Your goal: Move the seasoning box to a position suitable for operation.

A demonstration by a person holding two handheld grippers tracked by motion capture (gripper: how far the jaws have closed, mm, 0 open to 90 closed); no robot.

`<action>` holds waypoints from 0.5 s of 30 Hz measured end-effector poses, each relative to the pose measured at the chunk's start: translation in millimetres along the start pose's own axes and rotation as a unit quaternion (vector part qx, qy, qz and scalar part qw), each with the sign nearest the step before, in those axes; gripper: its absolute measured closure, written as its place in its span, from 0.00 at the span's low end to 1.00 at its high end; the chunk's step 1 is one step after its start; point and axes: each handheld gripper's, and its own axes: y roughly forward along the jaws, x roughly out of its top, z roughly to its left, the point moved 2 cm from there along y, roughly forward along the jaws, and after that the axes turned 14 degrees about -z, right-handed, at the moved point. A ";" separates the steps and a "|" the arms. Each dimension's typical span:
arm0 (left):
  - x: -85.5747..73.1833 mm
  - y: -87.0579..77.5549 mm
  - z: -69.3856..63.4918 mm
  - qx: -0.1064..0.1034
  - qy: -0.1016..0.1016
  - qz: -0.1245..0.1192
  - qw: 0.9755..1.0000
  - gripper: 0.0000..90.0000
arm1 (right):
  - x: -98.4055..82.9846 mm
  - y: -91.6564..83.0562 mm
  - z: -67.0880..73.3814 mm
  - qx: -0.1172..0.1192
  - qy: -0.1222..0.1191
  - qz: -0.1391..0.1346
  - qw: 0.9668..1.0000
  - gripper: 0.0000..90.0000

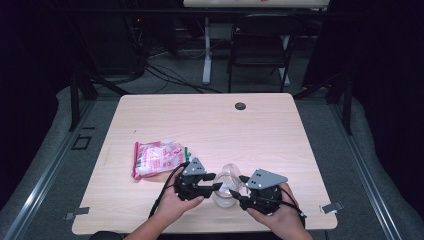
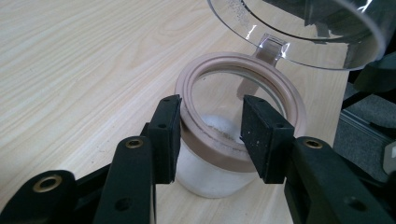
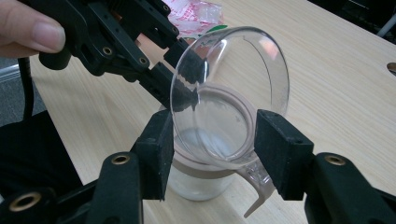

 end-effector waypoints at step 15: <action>-2.0 -0.9 0.7 -0.005 0.000 -0.007 1.000 0.66 | 8.7 -20.9 -17.1 -0.009 0.024 0.014 1.000 0.55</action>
